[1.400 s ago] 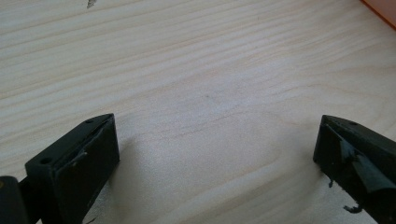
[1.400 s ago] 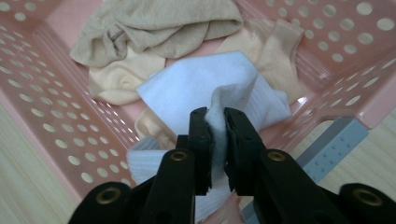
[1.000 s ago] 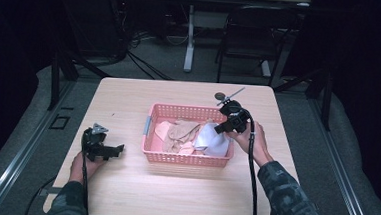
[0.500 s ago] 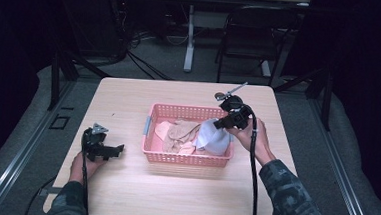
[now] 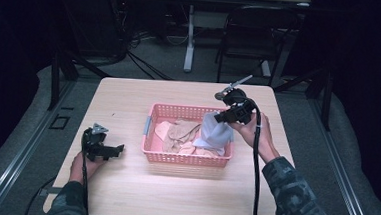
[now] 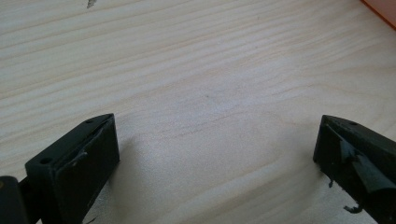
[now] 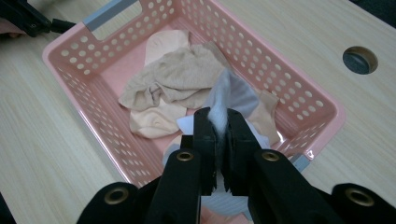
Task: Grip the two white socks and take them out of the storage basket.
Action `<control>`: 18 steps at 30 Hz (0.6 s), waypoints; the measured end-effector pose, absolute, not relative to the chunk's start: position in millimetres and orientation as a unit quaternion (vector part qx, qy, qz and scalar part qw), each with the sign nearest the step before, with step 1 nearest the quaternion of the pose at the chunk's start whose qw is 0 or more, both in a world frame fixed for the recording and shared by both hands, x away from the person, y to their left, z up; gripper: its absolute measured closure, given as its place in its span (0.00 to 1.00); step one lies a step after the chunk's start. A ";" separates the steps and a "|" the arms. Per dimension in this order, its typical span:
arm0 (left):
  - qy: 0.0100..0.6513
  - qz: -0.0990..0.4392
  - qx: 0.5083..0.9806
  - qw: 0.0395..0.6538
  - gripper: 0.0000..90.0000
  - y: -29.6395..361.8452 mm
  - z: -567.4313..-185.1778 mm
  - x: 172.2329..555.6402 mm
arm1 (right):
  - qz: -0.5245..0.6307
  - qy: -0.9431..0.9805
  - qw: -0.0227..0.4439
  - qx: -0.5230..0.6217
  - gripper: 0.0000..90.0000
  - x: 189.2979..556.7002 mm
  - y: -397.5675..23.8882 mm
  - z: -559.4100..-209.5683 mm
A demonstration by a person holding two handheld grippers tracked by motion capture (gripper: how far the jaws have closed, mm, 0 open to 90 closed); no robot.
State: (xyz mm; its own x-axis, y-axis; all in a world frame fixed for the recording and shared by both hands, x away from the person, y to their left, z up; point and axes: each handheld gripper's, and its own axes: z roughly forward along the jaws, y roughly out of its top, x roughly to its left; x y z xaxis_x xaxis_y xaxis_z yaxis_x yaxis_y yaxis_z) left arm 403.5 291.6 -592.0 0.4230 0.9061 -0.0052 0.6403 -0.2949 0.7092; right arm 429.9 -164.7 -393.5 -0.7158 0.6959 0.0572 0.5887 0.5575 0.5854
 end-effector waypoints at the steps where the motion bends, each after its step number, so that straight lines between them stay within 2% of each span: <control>1: 0.497 0.204 0.778 0.325 0.00 291.5 -592.0 403.5 | 0.298 0.877 0.091 0.366 0.94 429.3 -164.5 -391.3; 18: 0.497 0.204 0.778 0.325 0.00 291.5 -592.0 403.5 | 0.306 0.875 0.103 0.361 0.94 425.9 -167.6 -374.2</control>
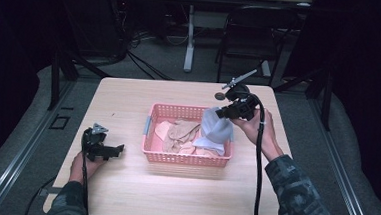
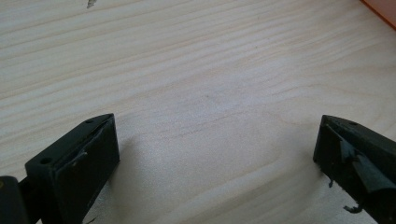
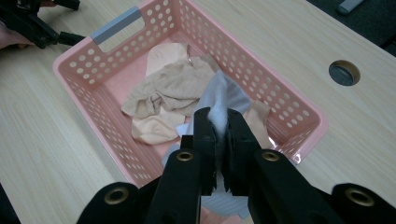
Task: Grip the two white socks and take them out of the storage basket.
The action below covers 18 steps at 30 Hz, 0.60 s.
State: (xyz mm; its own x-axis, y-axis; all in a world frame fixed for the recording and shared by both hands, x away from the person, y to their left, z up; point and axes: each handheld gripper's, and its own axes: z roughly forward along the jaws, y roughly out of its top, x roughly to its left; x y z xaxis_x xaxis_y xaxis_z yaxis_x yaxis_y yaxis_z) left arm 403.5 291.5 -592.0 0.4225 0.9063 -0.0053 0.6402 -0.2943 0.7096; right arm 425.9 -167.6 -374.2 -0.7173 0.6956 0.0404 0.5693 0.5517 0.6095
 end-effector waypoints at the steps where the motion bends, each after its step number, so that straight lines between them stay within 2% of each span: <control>1: 0.497 0.204 0.778 0.325 0.00 291.5 -592.0 403.5 | 0.306 0.875 0.103 0.361 0.94 425.9 -167.6 -374.2; 18: 0.497 0.204 0.778 0.325 0.00 291.6 -592.0 403.5 | 0.320 0.865 0.123 0.366 0.94 420.9 -181.1 -351.0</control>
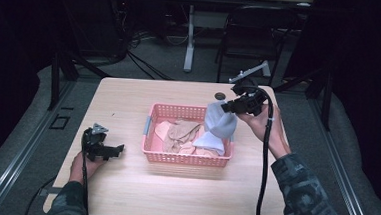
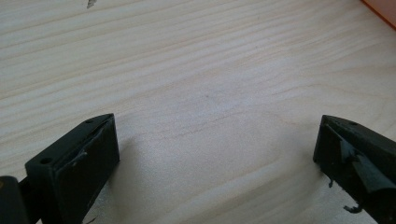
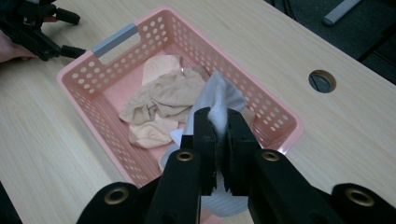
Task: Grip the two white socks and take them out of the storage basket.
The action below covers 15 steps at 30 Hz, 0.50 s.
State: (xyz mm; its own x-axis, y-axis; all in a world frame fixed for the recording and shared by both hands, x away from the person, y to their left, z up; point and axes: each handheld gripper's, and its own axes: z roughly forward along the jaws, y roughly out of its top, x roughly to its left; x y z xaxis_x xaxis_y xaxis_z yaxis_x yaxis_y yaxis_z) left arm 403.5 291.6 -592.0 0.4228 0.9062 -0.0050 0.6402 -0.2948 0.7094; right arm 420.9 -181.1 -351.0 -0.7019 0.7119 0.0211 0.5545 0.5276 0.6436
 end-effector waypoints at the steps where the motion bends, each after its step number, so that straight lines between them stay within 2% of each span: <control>1: 0.497 0.204 0.778 0.325 0.00 291.6 -592.0 403.5 | 0.321 0.864 0.123 0.367 0.94 420.5 -182.6 -349.9; 15: 0.497 0.204 0.778 0.325 0.00 291.5 -592.0 403.5 | 0.326 0.851 0.142 0.386 0.94 417.2 -211.5 -338.6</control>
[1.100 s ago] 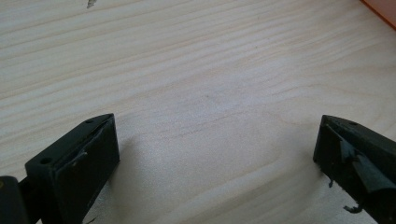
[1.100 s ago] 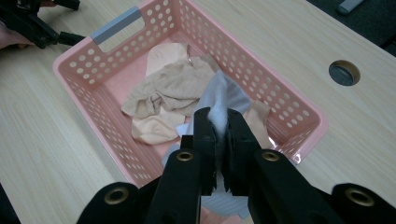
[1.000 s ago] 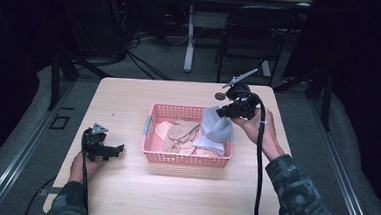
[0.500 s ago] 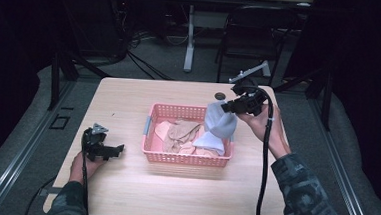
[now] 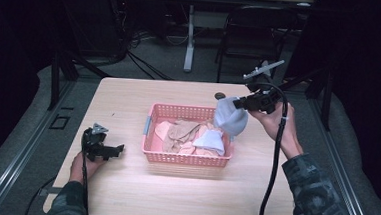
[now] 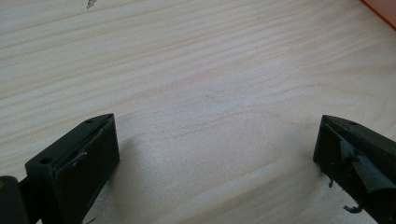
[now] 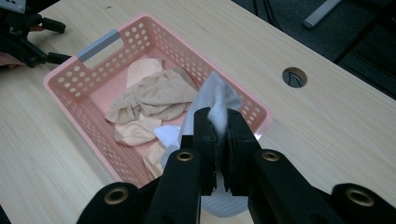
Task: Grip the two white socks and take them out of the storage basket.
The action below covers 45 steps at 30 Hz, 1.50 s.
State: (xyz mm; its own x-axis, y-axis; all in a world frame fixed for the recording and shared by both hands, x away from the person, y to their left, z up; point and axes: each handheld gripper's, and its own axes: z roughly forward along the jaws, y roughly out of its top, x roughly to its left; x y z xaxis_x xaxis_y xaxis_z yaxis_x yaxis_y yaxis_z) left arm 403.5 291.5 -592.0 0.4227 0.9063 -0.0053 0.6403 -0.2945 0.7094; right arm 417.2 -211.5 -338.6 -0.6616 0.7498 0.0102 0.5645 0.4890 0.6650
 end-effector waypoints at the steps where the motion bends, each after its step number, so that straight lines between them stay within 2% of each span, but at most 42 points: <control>1: 0.497 0.204 0.777 0.326 0.00 291.4 -592.1 403.5 | 0.326 0.850 0.144 0.389 0.94 416.9 -214.7 -338.0; 14: 0.498 0.205 0.777 0.326 0.00 291.3 -592.0 403.3 | 0.341 0.821 0.159 0.430 0.94 410.0 -267.1 -329.9; 20: 0.499 0.206 0.776 0.325 0.00 291.2 -592.0 403.1 | 0.342 0.803 0.160 0.461 0.94 405.9 -297.4 -344.1; 29: 0.499 0.206 0.776 0.325 0.00 291.2 -592.0 403.1 | 0.306 0.793 0.150 0.504 0.94 404.3 -325.0 -394.2; 31: 0.499 0.206 0.776 0.325 0.00 291.2 -592.0 403.1 | 0.286 0.796 0.136 0.516 0.94 407.9 -328.4 -420.6; 33: 0.499 0.206 0.776 0.325 0.00 291.2 -592.0 403.1 | 0.282 0.796 0.131 0.519 0.94 409.0 -329.1 -427.2; 35: 0.499 0.206 0.776 0.325 0.00 291.2 -592.0 403.1 | 0.267 0.792 0.108 0.538 0.94 415.3 -331.0 -457.2; 41: 0.499 0.206 0.776 0.325 0.00 291.1 -592.0 403.1 | 0.225 0.796 0.077 0.556 0.93 424.3 -332.5 -496.0; 45: 0.499 0.206 0.776 0.325 0.00 291.1 -592.0 403.1 | 0.214 0.793 0.060 0.568 0.86 427.7 -336.3 -514.8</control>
